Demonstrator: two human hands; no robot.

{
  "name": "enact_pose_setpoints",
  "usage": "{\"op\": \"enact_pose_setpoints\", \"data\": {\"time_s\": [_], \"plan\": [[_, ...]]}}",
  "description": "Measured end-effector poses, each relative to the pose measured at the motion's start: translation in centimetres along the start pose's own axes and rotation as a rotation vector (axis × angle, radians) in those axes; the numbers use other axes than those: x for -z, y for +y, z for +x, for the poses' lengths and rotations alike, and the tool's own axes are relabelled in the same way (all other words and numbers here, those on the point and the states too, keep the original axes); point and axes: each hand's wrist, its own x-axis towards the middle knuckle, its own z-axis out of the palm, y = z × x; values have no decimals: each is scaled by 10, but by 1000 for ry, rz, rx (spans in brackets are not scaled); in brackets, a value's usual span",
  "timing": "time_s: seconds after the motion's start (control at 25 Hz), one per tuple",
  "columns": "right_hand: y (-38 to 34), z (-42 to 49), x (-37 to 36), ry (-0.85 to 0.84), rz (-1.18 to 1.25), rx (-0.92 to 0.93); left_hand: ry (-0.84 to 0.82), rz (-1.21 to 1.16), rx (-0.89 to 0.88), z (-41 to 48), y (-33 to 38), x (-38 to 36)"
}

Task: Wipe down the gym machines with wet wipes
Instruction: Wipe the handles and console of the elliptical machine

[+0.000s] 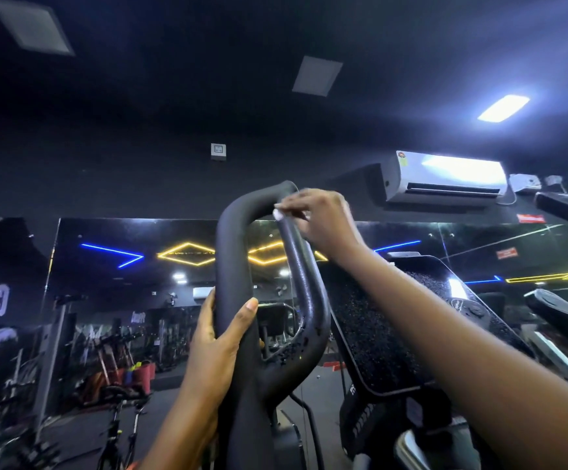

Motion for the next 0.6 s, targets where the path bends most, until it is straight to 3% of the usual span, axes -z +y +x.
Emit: {"op": "enact_pose_setpoints", "data": {"time_s": [0.16,0.32,0.6], "plan": [[8,43,-36,-412,-389,117,-17,32,-2,-1,2,0],[1,18,-27,-372,-592,213,-14,32,-4,-4,5,-2],[-18,-72,18,-313,-353,152,-6,100,-6,-11,12,-5]]}}
